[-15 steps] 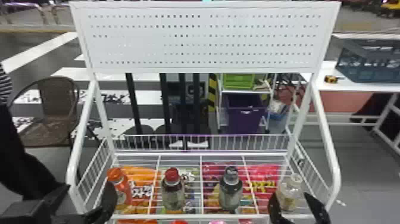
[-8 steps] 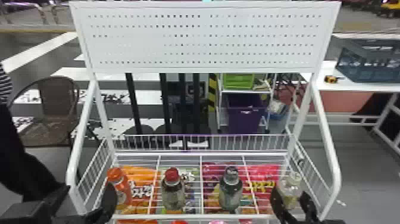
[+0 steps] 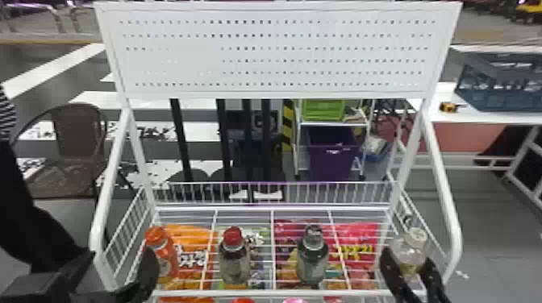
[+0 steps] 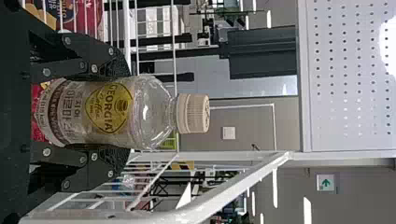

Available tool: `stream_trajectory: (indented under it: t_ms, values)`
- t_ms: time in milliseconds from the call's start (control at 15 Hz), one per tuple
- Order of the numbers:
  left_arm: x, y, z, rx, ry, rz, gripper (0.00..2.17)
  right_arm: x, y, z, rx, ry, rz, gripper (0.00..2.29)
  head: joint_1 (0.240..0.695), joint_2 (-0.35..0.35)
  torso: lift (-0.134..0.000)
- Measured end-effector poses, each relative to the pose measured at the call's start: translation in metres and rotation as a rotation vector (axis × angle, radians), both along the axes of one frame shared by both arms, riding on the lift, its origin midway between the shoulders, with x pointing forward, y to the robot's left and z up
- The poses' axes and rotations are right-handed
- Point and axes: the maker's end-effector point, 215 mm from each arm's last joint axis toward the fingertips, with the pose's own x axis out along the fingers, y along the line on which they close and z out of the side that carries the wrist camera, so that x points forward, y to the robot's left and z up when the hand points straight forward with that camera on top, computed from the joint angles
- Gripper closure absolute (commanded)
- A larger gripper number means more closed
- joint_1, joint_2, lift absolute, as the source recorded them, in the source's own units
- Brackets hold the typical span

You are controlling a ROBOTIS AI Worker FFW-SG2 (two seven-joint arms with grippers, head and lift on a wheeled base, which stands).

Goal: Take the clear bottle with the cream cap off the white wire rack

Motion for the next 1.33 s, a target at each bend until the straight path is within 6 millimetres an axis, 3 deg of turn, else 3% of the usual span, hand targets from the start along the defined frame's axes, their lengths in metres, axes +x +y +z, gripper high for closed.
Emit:
stream_trajectory:
  t_ms: [400,733,933,1333]
  values:
    - [-0.002,-0.001,0.003,-0.006,-0.008,0.000,0.12,-0.062,-0.006,0.048,-0.010,0.007,0.010,1.28,0.499,0.000,0.000]
    - [-0.002,-0.001,0.004,-0.008,-0.014,0.001,0.12,-0.108,-0.013,0.069,-0.003,0.009,0.014,1.28,0.499,0.000,0.000]
    - [-0.002,-0.006,0.004,-0.011,-0.016,-0.007,0.12,-0.118,-0.023,0.076,0.001,0.016,-0.002,1.28,0.499,0.000,0.000]
    - [-0.003,-0.013,0.005,-0.016,-0.018,-0.018,0.12,-0.119,-0.022,0.079,0.004,0.016,-0.002,1.28,0.499,0.000,0.000]
